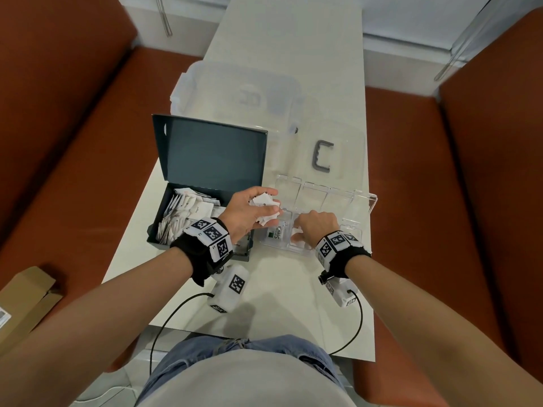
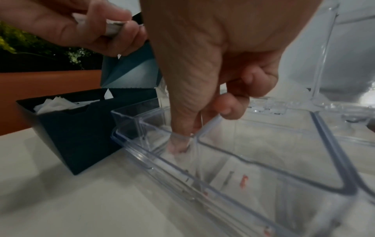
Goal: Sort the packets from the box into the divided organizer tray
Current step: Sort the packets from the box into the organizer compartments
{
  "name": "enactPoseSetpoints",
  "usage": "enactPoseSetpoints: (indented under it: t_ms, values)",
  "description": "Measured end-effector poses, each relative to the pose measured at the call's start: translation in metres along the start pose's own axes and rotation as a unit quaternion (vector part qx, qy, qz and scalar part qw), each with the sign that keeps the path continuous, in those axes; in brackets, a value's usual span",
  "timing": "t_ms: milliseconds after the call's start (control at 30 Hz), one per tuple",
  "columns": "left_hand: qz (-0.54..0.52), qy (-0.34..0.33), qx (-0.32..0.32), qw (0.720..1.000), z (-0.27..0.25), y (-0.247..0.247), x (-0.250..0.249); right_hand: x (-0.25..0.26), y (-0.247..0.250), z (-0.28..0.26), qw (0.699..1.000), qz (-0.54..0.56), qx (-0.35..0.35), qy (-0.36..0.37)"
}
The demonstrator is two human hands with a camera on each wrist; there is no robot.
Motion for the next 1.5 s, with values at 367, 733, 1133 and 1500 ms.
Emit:
enactPoseSetpoints:
  t_ms: [367, 733, 1133, 1500]
  values:
    - [-0.001, 0.003, -0.001, 1.000, 0.001, -0.001, 0.000, 0.001, 0.007, -0.002, 1.000, 0.021, 0.013, -0.005]
    - [-0.072, 0.069, 0.022, 0.995, 0.007, -0.007, 0.000, -0.028, 0.097, -0.049, 0.936, 0.314, -0.153, -0.043]
    - [0.021, 0.006, 0.059, 0.998, 0.003, -0.031, -0.009, -0.015, 0.109, -0.055, 0.888, 0.432, -0.159, 0.003]
    - [0.020, -0.007, 0.002, 1.000, 0.003, -0.014, -0.009, -0.054, 0.084, -0.053, 0.858, 0.483, -0.139, -0.105]
Point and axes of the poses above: each hand's wrist, its own z-axis towards the middle knuckle, its own y-axis out of the back of the hand, x = y × z, the point moved 7 cm from there along z, towards the middle knuckle, and after that the axes turned 3 degrees about y, right-handed, at the moved point
